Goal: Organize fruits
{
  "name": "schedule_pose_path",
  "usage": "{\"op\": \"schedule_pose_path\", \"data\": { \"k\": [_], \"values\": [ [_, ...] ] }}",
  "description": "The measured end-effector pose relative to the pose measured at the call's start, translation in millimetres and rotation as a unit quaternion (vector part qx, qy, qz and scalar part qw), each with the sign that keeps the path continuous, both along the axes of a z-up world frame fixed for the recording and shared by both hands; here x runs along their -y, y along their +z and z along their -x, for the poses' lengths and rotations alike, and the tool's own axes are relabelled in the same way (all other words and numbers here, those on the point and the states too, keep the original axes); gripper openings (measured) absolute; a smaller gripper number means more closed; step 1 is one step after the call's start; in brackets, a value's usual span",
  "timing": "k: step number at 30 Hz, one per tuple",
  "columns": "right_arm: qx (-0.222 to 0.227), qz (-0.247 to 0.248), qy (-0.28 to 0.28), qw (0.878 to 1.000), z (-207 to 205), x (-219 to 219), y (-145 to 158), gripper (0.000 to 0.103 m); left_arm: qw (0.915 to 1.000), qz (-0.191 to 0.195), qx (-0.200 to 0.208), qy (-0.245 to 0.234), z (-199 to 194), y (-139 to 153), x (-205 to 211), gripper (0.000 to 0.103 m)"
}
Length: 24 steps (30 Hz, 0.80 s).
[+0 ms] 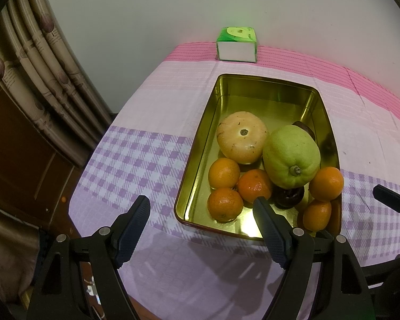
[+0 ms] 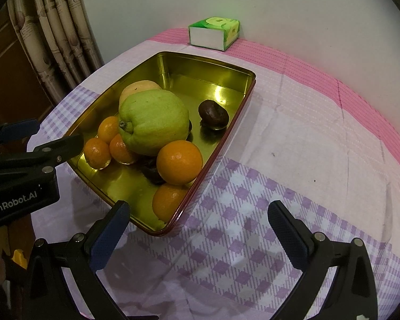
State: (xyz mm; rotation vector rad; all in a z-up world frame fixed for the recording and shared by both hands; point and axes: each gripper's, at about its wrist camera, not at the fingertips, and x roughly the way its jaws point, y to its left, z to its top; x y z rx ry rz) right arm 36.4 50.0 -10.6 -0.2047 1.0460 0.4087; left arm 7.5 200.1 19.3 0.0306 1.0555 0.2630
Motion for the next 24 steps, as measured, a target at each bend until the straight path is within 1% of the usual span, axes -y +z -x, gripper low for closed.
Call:
{"op": "schedule_pose_path", "data": {
  "k": [22, 23, 24],
  "values": [
    [-0.002, -0.003, 0.001, 1.000, 1.2, 0.1, 0.9, 0.102, 1.0000, 0.000, -0.001, -0.004, 0.0, 0.5, -2.3, 0.082],
    [-0.002, -0.003, 0.001, 1.000, 1.1, 0.2, 0.9, 0.102, 1.0000, 0.000, -0.001, -0.005, -1.3, 0.7, -1.5, 0.083],
    [-0.002, -0.003, 0.001, 1.000, 1.3, 0.1, 0.9, 0.102, 1.0000, -0.001, -0.002, -0.005, -1.3, 0.7, -2.0, 0.086]
  ]
}}
